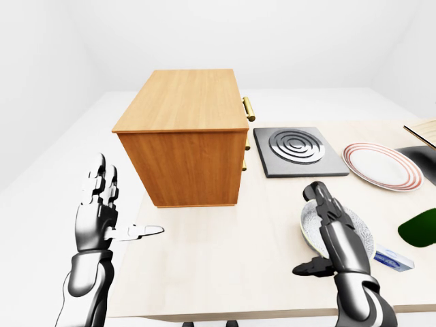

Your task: Put the bowl on the top of the cabinet.

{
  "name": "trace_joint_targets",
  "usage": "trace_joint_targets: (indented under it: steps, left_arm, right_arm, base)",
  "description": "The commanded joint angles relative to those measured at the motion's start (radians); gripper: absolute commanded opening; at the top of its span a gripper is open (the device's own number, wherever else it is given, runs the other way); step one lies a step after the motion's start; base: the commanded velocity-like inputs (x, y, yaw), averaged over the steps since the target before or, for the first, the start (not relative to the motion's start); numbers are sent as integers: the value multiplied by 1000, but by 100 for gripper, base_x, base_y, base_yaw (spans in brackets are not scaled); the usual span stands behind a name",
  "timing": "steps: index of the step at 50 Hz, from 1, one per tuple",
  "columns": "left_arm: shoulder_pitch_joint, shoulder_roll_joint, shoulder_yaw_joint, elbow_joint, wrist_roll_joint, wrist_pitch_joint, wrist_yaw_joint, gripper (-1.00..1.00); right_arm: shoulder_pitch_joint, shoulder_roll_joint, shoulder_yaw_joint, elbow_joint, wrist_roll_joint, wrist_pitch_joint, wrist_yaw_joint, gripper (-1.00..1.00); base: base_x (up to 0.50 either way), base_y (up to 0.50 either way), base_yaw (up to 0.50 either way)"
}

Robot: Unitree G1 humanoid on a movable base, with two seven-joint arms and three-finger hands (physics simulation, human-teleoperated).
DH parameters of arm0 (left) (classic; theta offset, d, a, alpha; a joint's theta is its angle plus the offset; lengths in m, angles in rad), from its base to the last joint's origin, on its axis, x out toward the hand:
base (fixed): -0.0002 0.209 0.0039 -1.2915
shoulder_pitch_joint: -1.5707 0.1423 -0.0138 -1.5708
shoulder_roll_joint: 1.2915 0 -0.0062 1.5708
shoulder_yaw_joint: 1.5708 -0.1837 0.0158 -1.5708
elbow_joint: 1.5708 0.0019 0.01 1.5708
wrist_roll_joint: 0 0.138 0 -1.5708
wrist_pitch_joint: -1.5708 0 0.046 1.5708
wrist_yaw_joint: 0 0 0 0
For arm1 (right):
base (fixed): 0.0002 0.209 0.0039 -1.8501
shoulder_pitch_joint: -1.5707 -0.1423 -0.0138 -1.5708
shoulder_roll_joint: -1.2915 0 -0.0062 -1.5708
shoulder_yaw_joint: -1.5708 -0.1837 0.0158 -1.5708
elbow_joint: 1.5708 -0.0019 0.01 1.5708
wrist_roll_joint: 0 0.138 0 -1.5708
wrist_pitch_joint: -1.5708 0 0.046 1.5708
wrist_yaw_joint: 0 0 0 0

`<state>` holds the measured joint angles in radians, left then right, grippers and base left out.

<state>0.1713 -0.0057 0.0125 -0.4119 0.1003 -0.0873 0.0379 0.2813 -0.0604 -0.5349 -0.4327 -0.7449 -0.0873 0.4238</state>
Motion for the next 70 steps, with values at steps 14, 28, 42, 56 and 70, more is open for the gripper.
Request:
trace_joint_targets:
  steps: [14,28,42,56,70]
  left_arm:
    - [1,1,-1,14,2,0,0,100]
    - [-5,1,0,19,2,0,-1,100]
    - [-5,2,0,25,2,0,-3,100]
    - [-3,1,-1,26,3,0,-3,100]
    - [-4,2,-3,25,3,0,-2,100]
  right_arm:
    - [51,15,-44,83,-74,0,0,100]
    - [43,3,-40,119,-104,0,-12,100]
    - [38,-34,-20,224,-155,0,-79,100]
    - [33,-71,-2,309,-189,0,-130,100]
    - [41,-96,17,378,-229,0,-149,100]
  base:
    - [0,0,0]
    - [0,0,0]
    - [0,0,0]
    - [0,0,0]
    - [0,0,0]
